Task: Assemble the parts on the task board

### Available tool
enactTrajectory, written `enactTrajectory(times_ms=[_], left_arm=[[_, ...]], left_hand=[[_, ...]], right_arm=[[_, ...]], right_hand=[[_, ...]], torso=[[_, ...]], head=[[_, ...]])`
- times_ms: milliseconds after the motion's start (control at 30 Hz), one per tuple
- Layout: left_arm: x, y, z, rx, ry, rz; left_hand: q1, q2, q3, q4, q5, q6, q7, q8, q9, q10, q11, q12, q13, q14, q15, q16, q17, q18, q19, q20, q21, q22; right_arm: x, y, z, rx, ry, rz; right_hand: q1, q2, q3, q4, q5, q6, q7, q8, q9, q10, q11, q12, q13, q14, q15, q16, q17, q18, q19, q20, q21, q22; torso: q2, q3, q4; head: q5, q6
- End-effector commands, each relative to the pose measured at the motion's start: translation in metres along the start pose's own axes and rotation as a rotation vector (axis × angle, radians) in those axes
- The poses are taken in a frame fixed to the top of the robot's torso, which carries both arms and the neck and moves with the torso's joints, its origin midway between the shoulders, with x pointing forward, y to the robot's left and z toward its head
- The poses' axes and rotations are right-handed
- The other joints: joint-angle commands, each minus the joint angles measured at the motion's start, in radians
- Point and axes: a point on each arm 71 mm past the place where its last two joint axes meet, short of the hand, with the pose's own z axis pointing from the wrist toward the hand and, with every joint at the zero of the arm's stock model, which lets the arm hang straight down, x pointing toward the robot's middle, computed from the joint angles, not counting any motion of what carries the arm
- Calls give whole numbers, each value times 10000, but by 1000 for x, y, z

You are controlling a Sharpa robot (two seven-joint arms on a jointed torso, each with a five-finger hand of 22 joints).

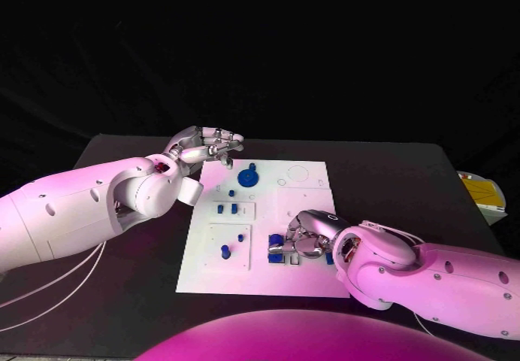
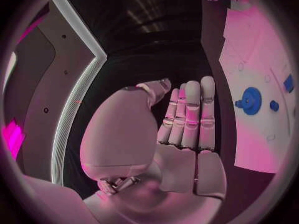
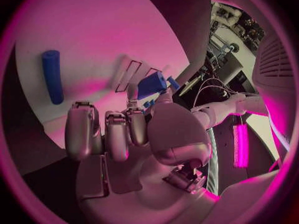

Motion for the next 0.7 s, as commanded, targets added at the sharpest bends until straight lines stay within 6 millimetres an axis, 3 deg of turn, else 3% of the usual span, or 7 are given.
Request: enactTrajectory(times_ms=[33,300,433,567,700], left_arm=[[3,-1,0,21,220,-119],[3,-1,0,1,218,-118],[2,-1,0,-6,206,-114],[1,-1,-1,-13,183,-106],[0,-1,-1,-24,166,-101]], left_hand=[[-24,10,-12,48,-14,-77,-12,42,-14,-58,9,40,11,-52,9,-44,-15,141,39,48,-55,-13],[-24,10,-12,48,-14,-77,-12,42,-14,-58,9,40,11,-52,9,-44,-15,141,39,48,-55,-13],[-28,12,-15,54,-15,-83,-8,45,-16,-67,12,46,11,-53,11,-43,-15,141,43,48,-54,-14],[-28,12,-15,54,-15,-83,-8,45,-16,-67,12,46,11,-53,11,-43,-15,141,43,48,-54,-14],[-28,12,-15,54,-15,-83,-8,45,-16,-67,12,46,11,-53,11,-43,-15,141,43,48,-54,-14]], right_arm=[[1,0,1,-6,103,-275],[0,2,0,-114,-115,-232],[-2,3,-3,-283,-374,-189],[-5,4,-8,-599,-650,-81],[-7,6,-12,-862,-739,-29]], right_hand=[[-157,-25,-83,2,-68,-80,5,14,18,-2,-35,-25,976,888,-71,0,1715,-129,92,-77,-40,1252],[-587,-304,61,12,-94,-162,24,23,38,-34,-20,-84,948,895,-59,10,1760,-128,90,-70,-69,1259],[-711,-265,167,2,-81,-159,21,42,50,-13,-22,-52,979,901,-59,20,1794,-141,115,-69,-12,1295],[70,-25,366,-36,392,-98,-12,110,69,98,-50,114,1126,924,-76,53,1902,-171,188,-78,137,1395],[536,15,310,-48,578,-61,-39,146,74,178,-71,244,1239,943,-95,82,2003,-189,227,-94,223,1454]], torso=[[-2,-7,3],[0,-5,1],[6,0,8],[6,1,2],[2,1,-11]], head=[[3,2],[5,2],[-5,2],[1,2],[0,2]])
